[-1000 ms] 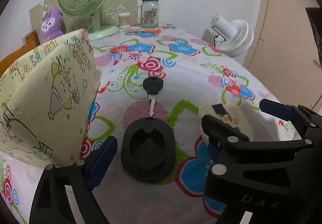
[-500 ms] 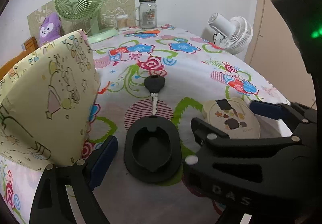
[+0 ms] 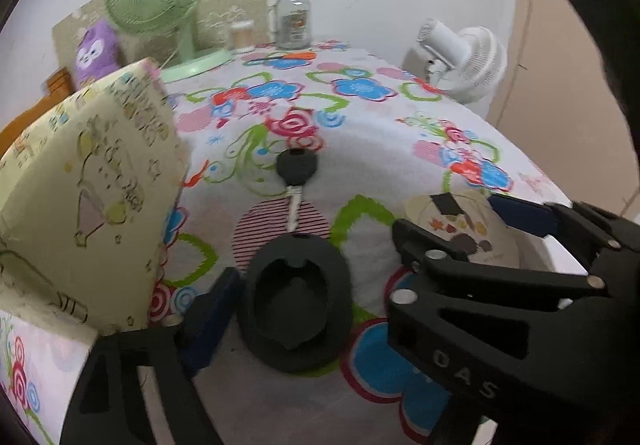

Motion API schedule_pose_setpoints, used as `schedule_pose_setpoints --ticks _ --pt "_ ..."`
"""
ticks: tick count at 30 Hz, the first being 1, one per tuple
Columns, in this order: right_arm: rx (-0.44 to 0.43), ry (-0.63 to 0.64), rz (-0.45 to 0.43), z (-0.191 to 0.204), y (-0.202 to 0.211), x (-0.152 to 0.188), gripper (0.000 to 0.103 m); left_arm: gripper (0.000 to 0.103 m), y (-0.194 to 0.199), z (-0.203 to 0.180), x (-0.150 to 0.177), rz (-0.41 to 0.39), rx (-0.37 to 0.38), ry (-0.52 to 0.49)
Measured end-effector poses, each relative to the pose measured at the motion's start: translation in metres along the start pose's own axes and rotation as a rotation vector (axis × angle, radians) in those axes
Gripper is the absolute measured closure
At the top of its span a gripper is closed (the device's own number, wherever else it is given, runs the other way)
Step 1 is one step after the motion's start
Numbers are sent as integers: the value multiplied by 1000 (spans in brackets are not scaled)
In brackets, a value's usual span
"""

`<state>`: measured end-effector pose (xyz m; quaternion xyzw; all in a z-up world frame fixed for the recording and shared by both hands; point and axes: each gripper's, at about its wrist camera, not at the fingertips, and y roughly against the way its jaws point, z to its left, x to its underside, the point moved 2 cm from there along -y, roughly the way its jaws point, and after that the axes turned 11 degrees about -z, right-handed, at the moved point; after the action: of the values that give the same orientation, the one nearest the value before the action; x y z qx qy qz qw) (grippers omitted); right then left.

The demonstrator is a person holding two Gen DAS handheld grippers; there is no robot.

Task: Organize rigid objects
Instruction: 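Lower the right gripper onto the wooden bear coaster and close it while the left approaches the black holder, then close the left gripper on the black round holder and lift it while the right lifts the coaster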

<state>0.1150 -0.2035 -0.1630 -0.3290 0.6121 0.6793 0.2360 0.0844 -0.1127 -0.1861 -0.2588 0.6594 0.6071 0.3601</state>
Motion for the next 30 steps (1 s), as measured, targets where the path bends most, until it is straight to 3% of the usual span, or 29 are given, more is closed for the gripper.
schedule_pose_setpoints --ticks 2,5,16,30 --pt "2 -7 -3 -3 1 0 27 29 0 -1 -1 -3 15 -10" --pt "2 -31 -7 -7 5 0 27 45 0 2 -3 -4 24 -4" --pt "22 -72 -16 -13 14 1 27 46 3 4 -5 27 7 31" --pt "25 -73 -58 -6 33 -8 27 46 25 12 -16 -17 -10 42"
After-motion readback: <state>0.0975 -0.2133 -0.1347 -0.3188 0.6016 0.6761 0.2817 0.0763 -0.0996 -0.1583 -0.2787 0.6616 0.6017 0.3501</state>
